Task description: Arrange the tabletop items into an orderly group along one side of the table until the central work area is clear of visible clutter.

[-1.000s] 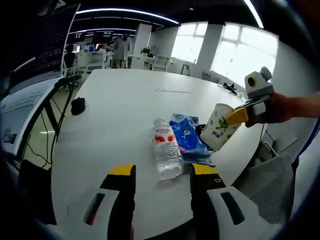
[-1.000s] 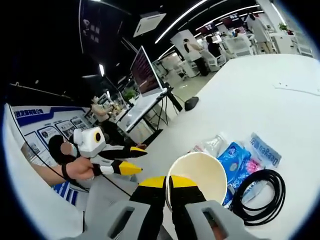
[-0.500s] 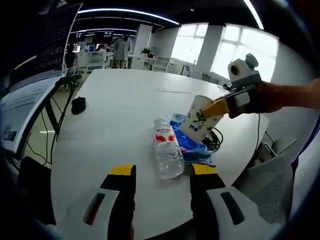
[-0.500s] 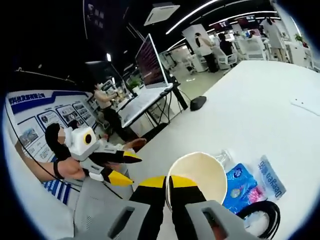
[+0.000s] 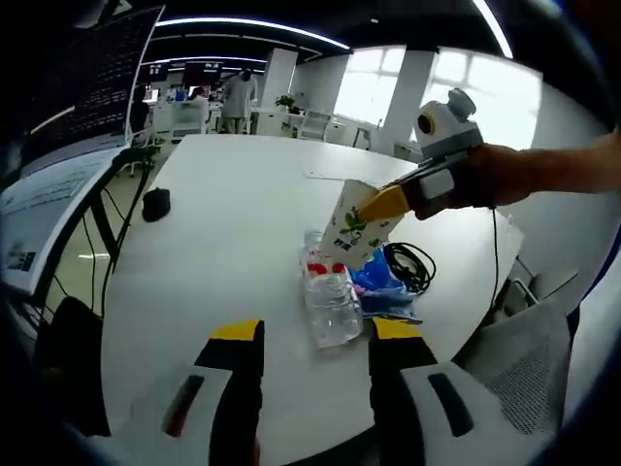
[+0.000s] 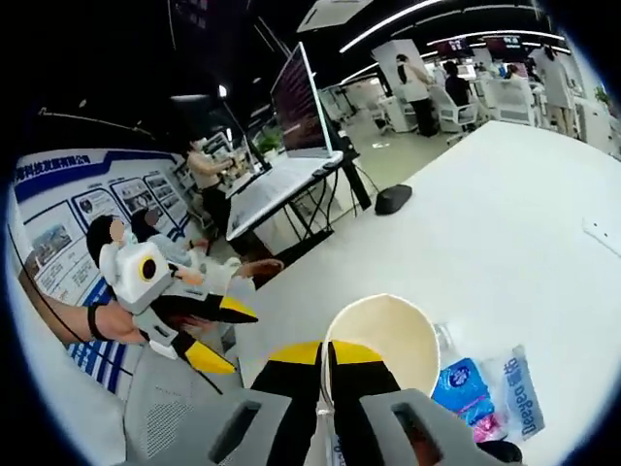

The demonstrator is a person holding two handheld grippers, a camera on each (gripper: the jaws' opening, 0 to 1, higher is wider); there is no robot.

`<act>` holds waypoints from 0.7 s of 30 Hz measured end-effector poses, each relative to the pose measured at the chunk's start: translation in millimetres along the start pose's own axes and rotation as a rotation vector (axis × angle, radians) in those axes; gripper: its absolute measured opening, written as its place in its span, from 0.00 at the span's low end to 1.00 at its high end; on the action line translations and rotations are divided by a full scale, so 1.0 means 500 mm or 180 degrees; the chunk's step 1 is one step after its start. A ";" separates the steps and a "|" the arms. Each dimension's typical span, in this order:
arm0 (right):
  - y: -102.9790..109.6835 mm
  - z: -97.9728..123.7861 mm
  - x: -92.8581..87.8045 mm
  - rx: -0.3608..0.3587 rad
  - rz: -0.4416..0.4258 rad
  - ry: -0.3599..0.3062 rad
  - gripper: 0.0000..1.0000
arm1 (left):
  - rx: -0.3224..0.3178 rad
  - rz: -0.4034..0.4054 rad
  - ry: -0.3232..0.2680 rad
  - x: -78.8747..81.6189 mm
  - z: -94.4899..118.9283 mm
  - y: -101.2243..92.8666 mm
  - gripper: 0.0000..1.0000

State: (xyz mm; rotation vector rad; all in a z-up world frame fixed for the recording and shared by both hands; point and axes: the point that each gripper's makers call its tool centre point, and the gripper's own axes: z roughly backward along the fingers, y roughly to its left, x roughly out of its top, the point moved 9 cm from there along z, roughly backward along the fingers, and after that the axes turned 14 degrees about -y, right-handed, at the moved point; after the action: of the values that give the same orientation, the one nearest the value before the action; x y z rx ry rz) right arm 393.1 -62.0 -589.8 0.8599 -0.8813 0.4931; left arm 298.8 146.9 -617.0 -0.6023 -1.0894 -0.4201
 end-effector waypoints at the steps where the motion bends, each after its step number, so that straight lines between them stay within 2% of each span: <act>1: -0.004 -0.004 0.005 -0.0012 0.0012 -0.0001 0.00 | 0.0001 0.0002 -0.0002 0.000 0.000 0.000 0.42; 8: -0.040 -0.054 0.046 -0.0055 0.0126 -0.0015 0.00 | 0.0018 0.0011 0.0001 -0.003 0.004 0.005 0.42; 15: -0.084 -0.094 0.046 -0.0246 0.0091 0.0041 0.00 | 0.0026 0.0016 -0.0012 -0.002 0.004 0.006 0.42; 21: -0.124 -0.116 0.053 -0.0382 0.0265 0.0211 0.00 | 0.0065 0.0072 -0.0033 -0.003 0.005 0.011 0.42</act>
State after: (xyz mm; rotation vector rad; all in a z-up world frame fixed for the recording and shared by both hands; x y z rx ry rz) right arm 477.4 -49.4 -615.3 0.6960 -0.8793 0.5326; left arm 299.6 153.1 -618.9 -0.5988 -1.0946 -0.3862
